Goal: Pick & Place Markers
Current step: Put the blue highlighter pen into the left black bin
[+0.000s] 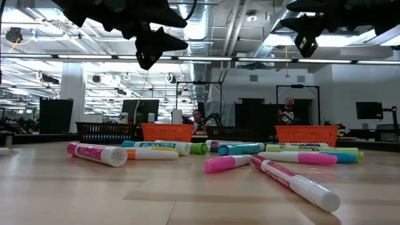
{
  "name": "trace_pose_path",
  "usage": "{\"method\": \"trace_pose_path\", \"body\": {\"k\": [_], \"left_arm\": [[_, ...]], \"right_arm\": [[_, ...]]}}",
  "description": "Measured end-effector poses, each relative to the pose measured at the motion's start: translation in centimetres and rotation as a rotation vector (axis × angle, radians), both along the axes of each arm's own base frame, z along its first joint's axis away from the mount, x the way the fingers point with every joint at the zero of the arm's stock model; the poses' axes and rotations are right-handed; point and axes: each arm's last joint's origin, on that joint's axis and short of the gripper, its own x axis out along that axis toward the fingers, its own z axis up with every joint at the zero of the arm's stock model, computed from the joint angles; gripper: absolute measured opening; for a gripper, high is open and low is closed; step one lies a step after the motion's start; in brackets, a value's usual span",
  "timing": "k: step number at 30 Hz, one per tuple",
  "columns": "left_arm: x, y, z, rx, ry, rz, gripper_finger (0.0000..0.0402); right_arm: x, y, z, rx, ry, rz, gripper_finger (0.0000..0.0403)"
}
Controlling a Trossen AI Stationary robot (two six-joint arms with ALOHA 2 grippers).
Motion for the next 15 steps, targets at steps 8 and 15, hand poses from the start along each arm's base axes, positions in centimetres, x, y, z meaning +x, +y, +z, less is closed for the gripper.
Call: {"method": "trace_pose_path", "body": {"k": [8, 15], "left_arm": [[-1.6, 0.6, 2.9, 0.077, -0.127, 0.081, 0.0176], [-5.1, 1.4, 3.7, 0.101, -0.206, 0.135, 0.0176]], "right_arm": [[1.3, 0.6, 0.0, -0.032, 0.079, 0.050, 0.0125], [3.8, 1.5, 0.5, -0.112, 0.187, 0.112, 0.0125]]}}
